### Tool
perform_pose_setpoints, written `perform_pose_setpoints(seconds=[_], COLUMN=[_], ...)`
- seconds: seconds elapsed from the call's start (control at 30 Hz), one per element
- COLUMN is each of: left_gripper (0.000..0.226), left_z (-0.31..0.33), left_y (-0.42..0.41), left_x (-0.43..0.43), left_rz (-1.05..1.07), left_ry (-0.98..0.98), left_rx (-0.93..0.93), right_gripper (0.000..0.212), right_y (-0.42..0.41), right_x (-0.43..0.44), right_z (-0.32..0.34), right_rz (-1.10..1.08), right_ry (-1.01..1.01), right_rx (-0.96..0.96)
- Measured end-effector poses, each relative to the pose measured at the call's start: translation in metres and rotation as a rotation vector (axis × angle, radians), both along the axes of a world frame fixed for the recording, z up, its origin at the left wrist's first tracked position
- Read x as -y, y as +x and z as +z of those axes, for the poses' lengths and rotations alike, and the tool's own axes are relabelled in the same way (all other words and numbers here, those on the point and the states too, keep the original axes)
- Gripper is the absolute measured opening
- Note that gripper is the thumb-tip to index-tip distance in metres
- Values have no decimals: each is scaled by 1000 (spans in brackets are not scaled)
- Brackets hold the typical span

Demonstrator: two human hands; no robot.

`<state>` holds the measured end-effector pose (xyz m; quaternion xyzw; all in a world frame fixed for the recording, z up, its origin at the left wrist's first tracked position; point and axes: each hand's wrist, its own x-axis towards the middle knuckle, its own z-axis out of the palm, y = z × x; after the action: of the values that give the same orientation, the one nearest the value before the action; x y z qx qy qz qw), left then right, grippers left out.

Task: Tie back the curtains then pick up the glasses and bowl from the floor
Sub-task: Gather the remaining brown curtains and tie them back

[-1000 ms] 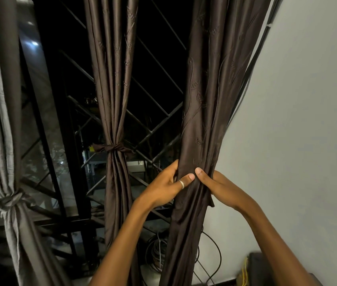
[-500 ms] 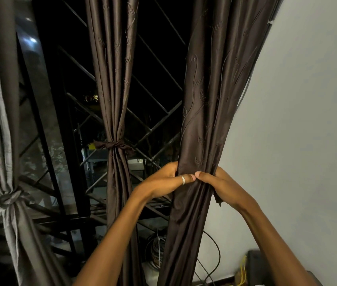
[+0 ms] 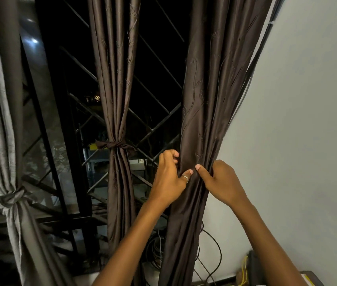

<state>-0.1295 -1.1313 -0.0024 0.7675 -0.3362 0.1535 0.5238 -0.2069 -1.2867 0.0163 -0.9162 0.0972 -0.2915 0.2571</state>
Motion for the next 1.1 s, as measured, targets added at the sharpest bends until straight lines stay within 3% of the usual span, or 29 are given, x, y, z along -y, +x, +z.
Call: perform_pose_setpoints(seconds=[0.13, 0.3, 0.37, 0.47, 0.53, 0.63, 0.8, 0.93, 1.1], left_gripper=[36, 27, 18, 13, 23, 38, 61, 64, 59], left_z=[-7, -10, -8, -1, 3, 6, 6, 3, 4], left_y=[-12, -16, -14, -12, -10, -6, 0, 10, 10], left_x=[6, 9, 10, 7, 4, -2, -10, -12, -14], left_rz=[111, 141, 128, 37, -8, -69, -210, -270, -266], left_ry=[-32, -5, 7, -45, -48, -28, -31, -5, 26], left_rx=[147, 202, 169, 92, 17, -116, -270, -375, -335], right_gripper=[42, 27, 15, 16, 18, 17, 11, 13, 16], right_y=[0, -5, -7, -12, -15, -17, -18, -16, -14], right_x=[-11, -19, -21, -24, -25, -24, -27, -28, -34], right_z=[-5, -6, -6, -6, -4, 1, 5, 5, 0], right_rz=[-134, -133, -122, -39, 16, 48, 89, 87, 78], right_ry=[-53, 182, 362, 747, 962, 1121, 1212, 1254, 1247], right_rx=[32, 51, 70, 142, 175, 170, 192, 212, 251])
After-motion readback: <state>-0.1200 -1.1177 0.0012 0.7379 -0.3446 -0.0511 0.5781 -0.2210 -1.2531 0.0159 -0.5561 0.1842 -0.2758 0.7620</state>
